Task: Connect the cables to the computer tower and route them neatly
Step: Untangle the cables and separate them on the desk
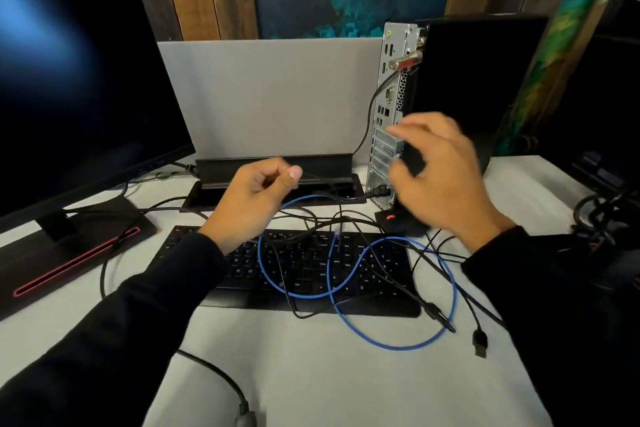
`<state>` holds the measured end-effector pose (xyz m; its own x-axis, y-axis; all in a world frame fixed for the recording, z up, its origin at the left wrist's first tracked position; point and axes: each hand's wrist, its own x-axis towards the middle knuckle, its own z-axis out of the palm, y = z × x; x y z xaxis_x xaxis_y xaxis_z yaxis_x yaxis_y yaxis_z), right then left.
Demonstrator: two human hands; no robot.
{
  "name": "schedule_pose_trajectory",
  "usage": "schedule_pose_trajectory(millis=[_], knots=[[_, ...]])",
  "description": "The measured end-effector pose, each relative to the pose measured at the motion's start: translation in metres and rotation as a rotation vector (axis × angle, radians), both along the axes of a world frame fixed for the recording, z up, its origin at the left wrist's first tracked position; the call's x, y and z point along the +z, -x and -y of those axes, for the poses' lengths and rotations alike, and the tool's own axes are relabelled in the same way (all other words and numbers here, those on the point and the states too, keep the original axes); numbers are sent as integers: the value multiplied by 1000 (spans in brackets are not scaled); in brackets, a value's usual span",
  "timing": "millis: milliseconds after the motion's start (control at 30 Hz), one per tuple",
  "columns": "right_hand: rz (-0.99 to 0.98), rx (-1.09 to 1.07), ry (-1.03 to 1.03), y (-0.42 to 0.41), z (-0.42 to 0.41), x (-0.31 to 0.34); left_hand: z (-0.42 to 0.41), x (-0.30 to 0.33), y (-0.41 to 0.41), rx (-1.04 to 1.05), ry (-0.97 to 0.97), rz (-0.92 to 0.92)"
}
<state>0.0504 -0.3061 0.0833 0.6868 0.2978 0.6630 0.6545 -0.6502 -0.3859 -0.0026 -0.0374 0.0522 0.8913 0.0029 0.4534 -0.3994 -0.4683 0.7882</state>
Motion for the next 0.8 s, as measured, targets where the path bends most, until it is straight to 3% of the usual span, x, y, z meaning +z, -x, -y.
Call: schedule_pose_trajectory(millis=[67,167,233,400,500,633,700,800], knots=[[-62,217,120,25,-25,7,22,14,0,-77,-19,44],[-147,291,266,34,-38,7,47,31,0,-166,-13,116],[-265,281,211,23,-26,6,48,39,-3,-149,71,155],[-365,198,-174,-12,20,-5,27,56,-12,-113,323,134],[-408,287,-406,-20,35,3,20,70,-11,-110,98,151],[-581,587,-595,-13,50,18,9,76,-17,0,-275,137],[-650,688,-620,-9,51,23,5,75,-20,58,-314,134],[-660,707,-676,-8,44,27,5,80,-18,82,-185,209]])
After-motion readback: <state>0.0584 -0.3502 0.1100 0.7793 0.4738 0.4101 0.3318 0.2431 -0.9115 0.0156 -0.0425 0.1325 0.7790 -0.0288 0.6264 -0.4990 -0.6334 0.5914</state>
